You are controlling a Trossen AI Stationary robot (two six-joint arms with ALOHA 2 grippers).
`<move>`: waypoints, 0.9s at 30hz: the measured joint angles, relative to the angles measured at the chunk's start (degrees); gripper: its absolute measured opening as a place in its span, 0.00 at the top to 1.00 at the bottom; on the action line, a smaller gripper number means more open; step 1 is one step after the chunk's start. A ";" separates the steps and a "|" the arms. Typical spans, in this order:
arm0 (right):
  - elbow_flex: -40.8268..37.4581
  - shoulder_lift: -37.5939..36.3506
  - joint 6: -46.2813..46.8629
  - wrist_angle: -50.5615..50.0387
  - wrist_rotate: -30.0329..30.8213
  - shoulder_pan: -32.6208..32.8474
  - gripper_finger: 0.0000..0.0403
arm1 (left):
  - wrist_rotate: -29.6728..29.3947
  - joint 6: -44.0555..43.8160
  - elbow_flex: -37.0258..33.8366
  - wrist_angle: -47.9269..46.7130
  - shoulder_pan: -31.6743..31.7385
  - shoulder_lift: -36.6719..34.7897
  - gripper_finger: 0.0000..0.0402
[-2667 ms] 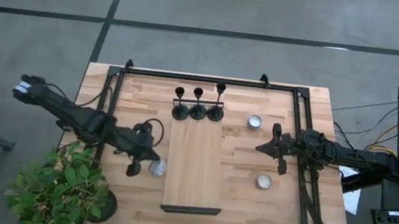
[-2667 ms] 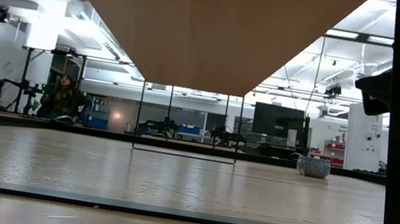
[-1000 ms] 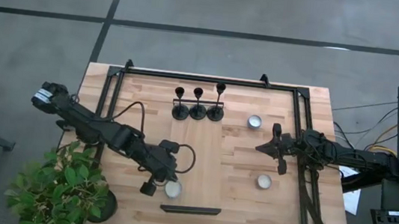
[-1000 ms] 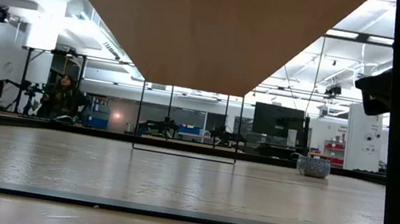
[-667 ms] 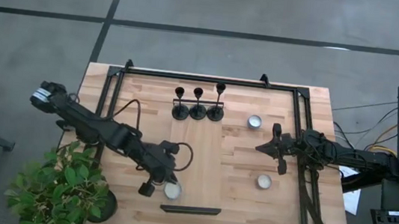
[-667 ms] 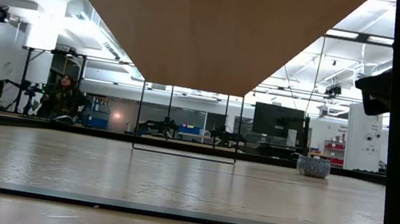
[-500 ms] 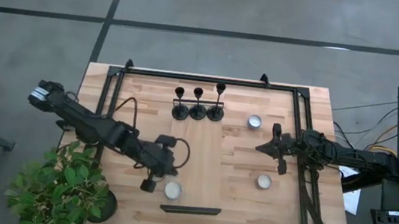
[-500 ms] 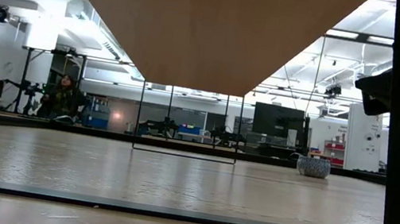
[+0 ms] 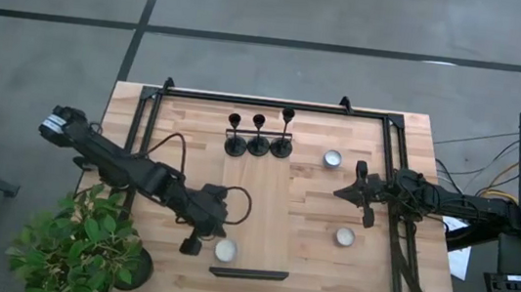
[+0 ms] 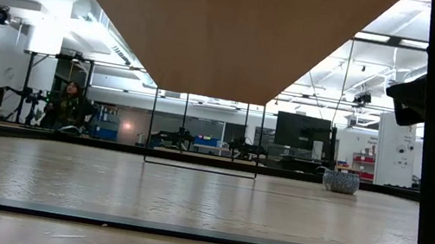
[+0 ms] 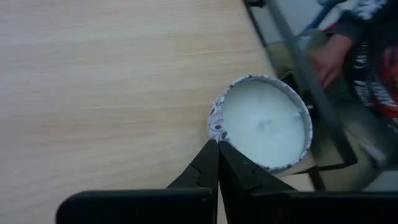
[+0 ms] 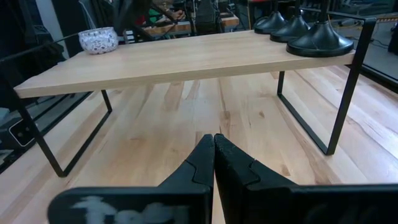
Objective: Pick & Place candle stick holders
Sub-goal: Put the red patterned scented candle on the shelf, then put the blue patterned scented candle on the shelf aligned with the other red patterned scented candle
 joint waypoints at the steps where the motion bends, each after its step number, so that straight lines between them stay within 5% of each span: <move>1: -0.01 0.01 -0.01 -0.01 0.00 0.00 0.98 | 0.58 0.03 -0.23 0.97 -0.07 0.24 0.99; 14: -0.02 0.00 0.00 0.00 -0.02 0.00 0.98 | 5.89 1.65 -0.71 2.35 -0.24 0.49 0.99; 27: -0.02 0.00 -0.01 -0.02 -0.02 0.02 0.98 | -6.34 7.14 -1.90 2.79 -0.33 -3.93 1.00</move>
